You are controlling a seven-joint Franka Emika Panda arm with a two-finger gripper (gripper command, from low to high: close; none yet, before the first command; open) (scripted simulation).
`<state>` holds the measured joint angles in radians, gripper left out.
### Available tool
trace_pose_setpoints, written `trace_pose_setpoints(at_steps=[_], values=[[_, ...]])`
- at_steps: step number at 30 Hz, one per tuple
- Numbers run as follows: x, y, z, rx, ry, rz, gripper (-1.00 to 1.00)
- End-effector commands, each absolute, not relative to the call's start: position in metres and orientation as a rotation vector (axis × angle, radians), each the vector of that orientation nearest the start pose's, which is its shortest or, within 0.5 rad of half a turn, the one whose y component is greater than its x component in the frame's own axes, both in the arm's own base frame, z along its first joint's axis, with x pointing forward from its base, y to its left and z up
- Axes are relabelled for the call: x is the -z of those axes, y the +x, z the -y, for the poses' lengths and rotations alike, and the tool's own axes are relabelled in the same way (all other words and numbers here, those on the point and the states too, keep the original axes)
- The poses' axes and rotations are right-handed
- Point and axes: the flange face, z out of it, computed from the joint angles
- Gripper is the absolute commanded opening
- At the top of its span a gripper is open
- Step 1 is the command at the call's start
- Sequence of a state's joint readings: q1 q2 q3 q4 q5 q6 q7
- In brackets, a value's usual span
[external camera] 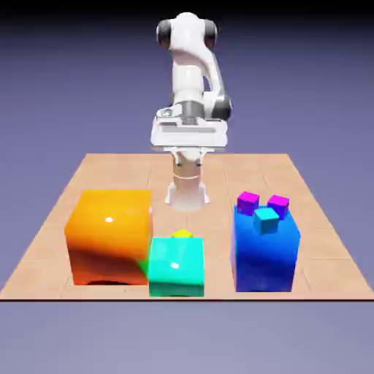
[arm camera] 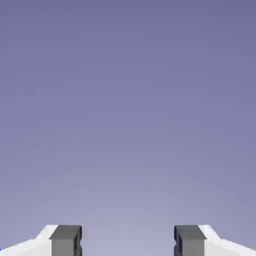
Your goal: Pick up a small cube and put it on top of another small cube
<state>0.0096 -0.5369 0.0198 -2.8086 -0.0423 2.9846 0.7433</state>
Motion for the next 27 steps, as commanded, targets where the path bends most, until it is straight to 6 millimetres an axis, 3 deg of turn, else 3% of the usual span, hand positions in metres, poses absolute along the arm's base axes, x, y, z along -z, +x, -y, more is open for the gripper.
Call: trace_pose_setpoints(at_steps=[1, 7, 14, 20, 27], values=[[-0.421, 0.393, -0.021, 0.892, -2.676, -0.872, 0.00], [-0.318, 0.380, -0.051, 0.418, -3.151, -0.622, 0.00], [-0.220, 0.334, -0.062, -0.205, -3.572, -0.200, 0.00], [-0.164, 0.286, -0.055, -0.735, -3.788, 0.306, 0.00], [-0.126, 0.242, -0.039, -1.234, -3.843, 1.081, 0.00]])
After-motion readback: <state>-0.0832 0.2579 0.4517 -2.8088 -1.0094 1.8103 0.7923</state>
